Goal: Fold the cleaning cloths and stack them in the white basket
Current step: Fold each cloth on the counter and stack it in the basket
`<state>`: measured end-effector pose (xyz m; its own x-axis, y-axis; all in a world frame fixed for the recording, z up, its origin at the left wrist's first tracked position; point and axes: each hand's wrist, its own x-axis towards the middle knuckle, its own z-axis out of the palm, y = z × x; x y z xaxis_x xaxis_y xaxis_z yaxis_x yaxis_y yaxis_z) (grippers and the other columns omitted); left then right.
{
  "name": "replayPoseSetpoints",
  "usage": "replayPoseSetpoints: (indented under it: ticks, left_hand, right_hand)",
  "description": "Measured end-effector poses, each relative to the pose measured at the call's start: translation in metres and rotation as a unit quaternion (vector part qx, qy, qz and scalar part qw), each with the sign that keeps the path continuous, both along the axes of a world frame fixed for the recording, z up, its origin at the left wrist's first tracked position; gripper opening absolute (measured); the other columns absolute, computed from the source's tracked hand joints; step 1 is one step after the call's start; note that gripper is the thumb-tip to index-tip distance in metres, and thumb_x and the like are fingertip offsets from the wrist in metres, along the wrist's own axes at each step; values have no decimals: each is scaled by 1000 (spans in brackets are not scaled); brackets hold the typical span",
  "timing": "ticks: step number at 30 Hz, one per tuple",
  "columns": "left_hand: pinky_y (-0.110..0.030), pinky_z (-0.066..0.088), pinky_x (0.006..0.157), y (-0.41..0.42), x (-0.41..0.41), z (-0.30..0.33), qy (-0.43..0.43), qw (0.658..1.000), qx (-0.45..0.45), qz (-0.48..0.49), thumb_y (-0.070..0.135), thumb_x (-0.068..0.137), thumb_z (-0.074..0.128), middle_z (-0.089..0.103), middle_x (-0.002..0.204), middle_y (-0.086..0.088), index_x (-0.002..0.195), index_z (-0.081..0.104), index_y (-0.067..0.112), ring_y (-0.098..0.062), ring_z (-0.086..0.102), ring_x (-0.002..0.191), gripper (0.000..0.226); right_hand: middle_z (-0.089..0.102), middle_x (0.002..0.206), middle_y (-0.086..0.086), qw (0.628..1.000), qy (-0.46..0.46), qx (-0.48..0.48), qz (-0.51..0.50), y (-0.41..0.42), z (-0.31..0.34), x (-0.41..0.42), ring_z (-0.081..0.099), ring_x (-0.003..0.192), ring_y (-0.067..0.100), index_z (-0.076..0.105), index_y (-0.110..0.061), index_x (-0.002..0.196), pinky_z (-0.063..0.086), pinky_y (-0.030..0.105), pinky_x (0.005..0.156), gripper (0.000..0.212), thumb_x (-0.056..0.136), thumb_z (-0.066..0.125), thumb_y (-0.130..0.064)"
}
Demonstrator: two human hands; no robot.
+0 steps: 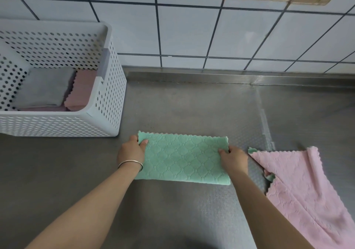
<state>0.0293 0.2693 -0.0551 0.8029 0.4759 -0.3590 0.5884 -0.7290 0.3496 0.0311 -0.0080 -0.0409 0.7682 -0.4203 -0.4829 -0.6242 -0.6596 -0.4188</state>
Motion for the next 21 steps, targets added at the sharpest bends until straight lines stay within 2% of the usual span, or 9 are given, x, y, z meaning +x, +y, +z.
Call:
replayPoseSetpoints:
  ticks: [4, 7, 8, 10, 13, 15, 17, 19, 21]
  left_hand:
    - [-39, 48, 73, -1, -5, 4, -12, 1000, 7, 27, 46, 87, 54, 65, 98, -17, 100, 51, 11, -37, 61, 89, 38]
    - [-43, 45, 81, -8, -17, 8, -129, 991, 4, 44, 43, 76, 69, 55, 116, -13, 118, 46, 12, -36, 54, 103, 56]
    - [-46, 43, 86, -14, -22, 7, -167, 985, 36, 2, 43, 74, 69, 51, 124, -13, 125, 45, 12, -36, 49, 110, 64]
    - [-50, 36, 96, -29, -32, 6, -197, 967, 92, -134, 50, 77, 57, 48, 135, -9, 133, 43, 17, -31, 38, 121, 66]
    - [-54, 11, 108, -52, -43, -1, -117, 926, 122, -338, 64, 80, 31, 39, 147, 3, 140, 35, 30, -23, 20, 136, 69]
    - [-54, -15, 109, -61, -44, -3, -50, 910, 127, -392, 75, 80, 9, 3, 157, 8, 145, 7, 37, -21, -9, 143, 75]
    - [-53, -33, 100, -67, -44, -5, 8, 908, 110, -404, 82, 61, -11, -36, 145, 10, 137, -22, 40, -21, -35, 136, 87]
    - [-57, -30, 101, -70, -44, -4, 42, 902, 109, -415, 85, 53, -13, -46, 139, 10, 133, -30, 40, -23, -42, 131, 94]
    - [-61, -23, 104, -70, -44, -4, 64, 902, 108, -413, 89, 57, 0, -45, 142, 9, 131, -33, 41, -26, -44, 129, 94]
  right_hand:
    - [63, 108, 10, 999, 11, -2, -35, 1, 10, -5, 59, 100, 29, 53, -12, 115, 42, 33, 75, 36, 87, 57, -35]
    - [61, 108, 7, 998, 42, -3, -45, -6, 18, -17, 58, 98, 27, 48, -14, 117, 40, 31, 74, 46, 84, 59, -44]
    - [60, 105, 6, 997, 58, 4, -45, -9, 19, -24, 57, 94, 26, 48, -14, 116, 41, 31, 74, 47, 82, 60, -45]
    - [58, 100, 4, 995, 83, 16, -43, -11, 17, -38, 55, 88, 23, 48, -15, 113, 45, 32, 76, 48, 79, 62, -45]
    - [59, 97, 1, 995, 88, 8, -37, -8, 14, -55, 55, 85, 21, 47, -15, 111, 46, 32, 74, 47, 78, 65, -44]
    - [58, 95, -1, 996, 87, -14, -21, -4, 16, -61, 56, 86, 19, 47, -18, 110, 45, 30, 72, 46, 79, 66, -46]
    - [62, 99, -2, 995, 85, -42, 0, 0, 18, -64, 60, 91, 20, 47, -20, 111, 45, 30, 73, 46, 79, 66, -47]
    - [64, 103, -2, 994, 81, -69, 14, 3, 20, -66, 61, 95, 19, 47, -21, 111, 48, 31, 77, 46, 79, 65, -48]
    - [65, 104, -2, 993, 82, -82, 14, 5, 22, -66, 61, 96, 18, 50, -21, 111, 49, 31, 80, 45, 79, 65, -49]
